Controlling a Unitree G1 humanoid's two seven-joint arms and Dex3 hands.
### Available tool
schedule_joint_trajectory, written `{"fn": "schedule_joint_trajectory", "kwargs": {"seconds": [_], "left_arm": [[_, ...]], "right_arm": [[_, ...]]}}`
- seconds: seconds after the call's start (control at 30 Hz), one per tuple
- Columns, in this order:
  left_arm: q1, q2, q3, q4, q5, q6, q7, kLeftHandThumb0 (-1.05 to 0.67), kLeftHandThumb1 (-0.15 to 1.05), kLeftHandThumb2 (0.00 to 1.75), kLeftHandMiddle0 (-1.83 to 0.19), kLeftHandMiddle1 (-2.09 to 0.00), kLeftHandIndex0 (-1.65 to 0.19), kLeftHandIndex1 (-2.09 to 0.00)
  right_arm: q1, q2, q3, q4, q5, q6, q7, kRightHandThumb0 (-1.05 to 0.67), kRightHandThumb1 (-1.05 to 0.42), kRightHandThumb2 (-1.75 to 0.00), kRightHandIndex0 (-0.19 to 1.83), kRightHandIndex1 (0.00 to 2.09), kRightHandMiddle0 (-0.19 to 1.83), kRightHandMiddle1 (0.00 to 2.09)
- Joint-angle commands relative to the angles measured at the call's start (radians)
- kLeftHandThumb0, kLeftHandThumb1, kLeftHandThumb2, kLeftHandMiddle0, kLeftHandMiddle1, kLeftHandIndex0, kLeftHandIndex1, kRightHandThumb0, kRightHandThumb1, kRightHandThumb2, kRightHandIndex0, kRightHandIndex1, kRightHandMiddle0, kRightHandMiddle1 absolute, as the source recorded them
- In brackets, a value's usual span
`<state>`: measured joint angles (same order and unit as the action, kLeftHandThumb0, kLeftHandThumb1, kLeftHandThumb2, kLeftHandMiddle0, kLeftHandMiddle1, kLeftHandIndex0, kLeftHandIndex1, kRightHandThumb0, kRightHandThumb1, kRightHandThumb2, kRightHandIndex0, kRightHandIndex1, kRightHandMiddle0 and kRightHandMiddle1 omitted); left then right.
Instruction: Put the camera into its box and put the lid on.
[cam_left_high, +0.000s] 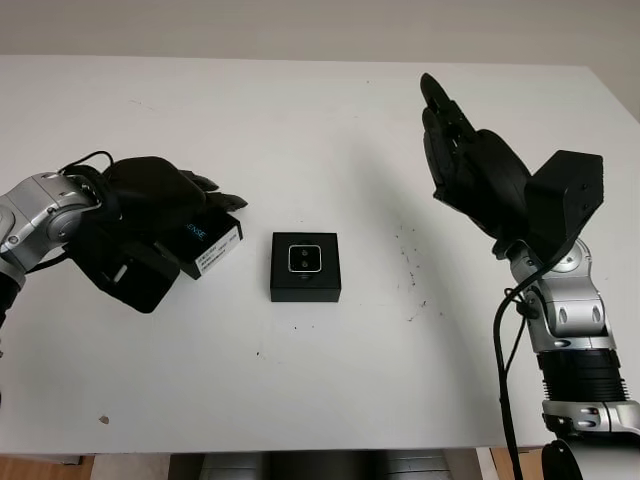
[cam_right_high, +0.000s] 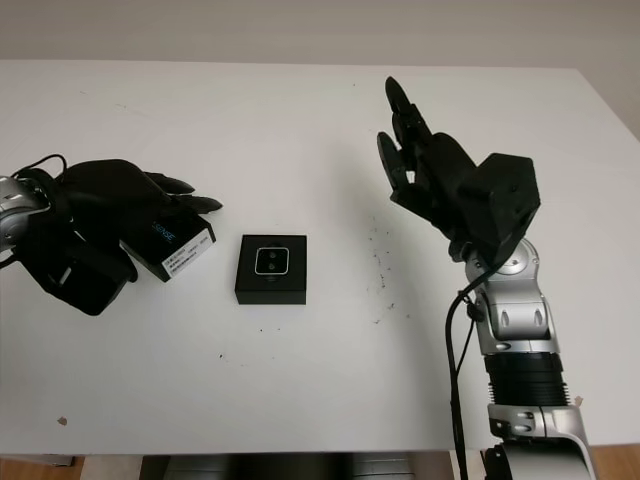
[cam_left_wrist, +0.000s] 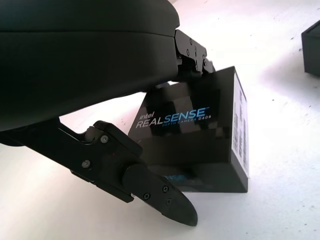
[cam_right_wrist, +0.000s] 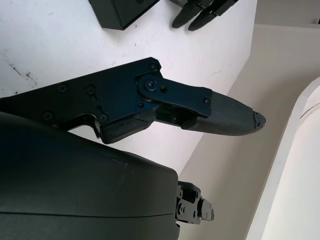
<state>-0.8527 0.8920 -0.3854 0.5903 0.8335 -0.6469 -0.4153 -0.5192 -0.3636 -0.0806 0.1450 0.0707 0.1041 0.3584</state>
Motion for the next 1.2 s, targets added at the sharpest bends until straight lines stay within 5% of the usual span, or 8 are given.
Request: {"fn": "schedule_joint_trajectory", "kwargs": {"seconds": [0.0,0.07,0.13,0.2,0.3,0.53,0.87,1.17], "left_arm": [[-0.019,-0.01,-0.005,0.014,-0.002,-0.013,0.029,-0.28,0.84,0.06,-0.35,-0.16,-0.28,-0.21],[-0.02,-0.008,-0.011,0.027,0.012,-0.036,0.07,-0.24,0.84,0.06,-0.4,-0.2,-0.33,-0.24],[-0.021,-0.008,-0.015,0.041,0.024,-0.051,0.101,-0.22,0.84,0.06,-0.31,-0.52,-0.33,-0.35],[-0.019,-0.009,-0.017,0.047,0.033,-0.053,0.121,-0.22,0.85,0.05,-0.14,-1.01,-0.21,-0.77],[-0.017,-0.008,-0.021,0.035,0.044,-0.032,0.109,-0.27,0.87,0.06,-0.1,-1.39,-0.11,-1.2],[0.015,-0.035,0.023,-0.042,-0.055,0.13,-0.071,-0.51,0.93,0.05,-0.1,-1.83,-0.07,-1.68],[0.103,-0.1,0.133,-0.256,-0.181,0.481,-0.128,-0.28,1.05,0.13,-0.42,-1.89,-0.27,-1.77],[0.074,-0.143,0.146,-0.462,-0.202,0.841,-0.307,-0.26,1.05,0.09,-0.53,-1.82,-0.34,-1.94]], "right_arm": [[0.009,-0.002,0.009,-0.023,-0.009,-0.016,-0.004,-0.76,-1.05,-0.7,-0.18,0.03,-0.17,0.05],[0.011,-0.001,0.009,-0.027,-0.017,-0.028,-0.008,-0.75,-1.05,-0.71,-0.17,0.04,-0.16,0.06],[0.012,0.0,0.01,-0.031,-0.022,-0.034,-0.011,-0.75,-1.05,-0.7,-0.17,0.04,-0.16,0.06],[0.012,0.004,0.011,-0.037,-0.02,-0.03,-0.016,-0.76,-1.05,-0.69,-0.16,0.04,-0.16,0.06],[0.016,0.009,0.013,-0.042,-0.028,-0.045,-0.034,-0.77,-1.05,-0.67,-0.15,0.05,-0.15,0.06],[0.026,0.019,0.018,-0.052,-0.043,-0.075,-0.059,-0.75,-1.05,-0.67,-0.11,0.07,-0.11,0.08],[0.039,0.048,0.016,-0.059,-0.006,-0.04,-0.056,-0.71,-1.05,-0.64,-0.12,0.06,-0.13,0.06],[0.045,0.062,0.048,-0.022,-0.042,-0.056,-0.071,-0.71,-1.05,-0.63,-0.09,0.07,-0.09,0.08]]}}
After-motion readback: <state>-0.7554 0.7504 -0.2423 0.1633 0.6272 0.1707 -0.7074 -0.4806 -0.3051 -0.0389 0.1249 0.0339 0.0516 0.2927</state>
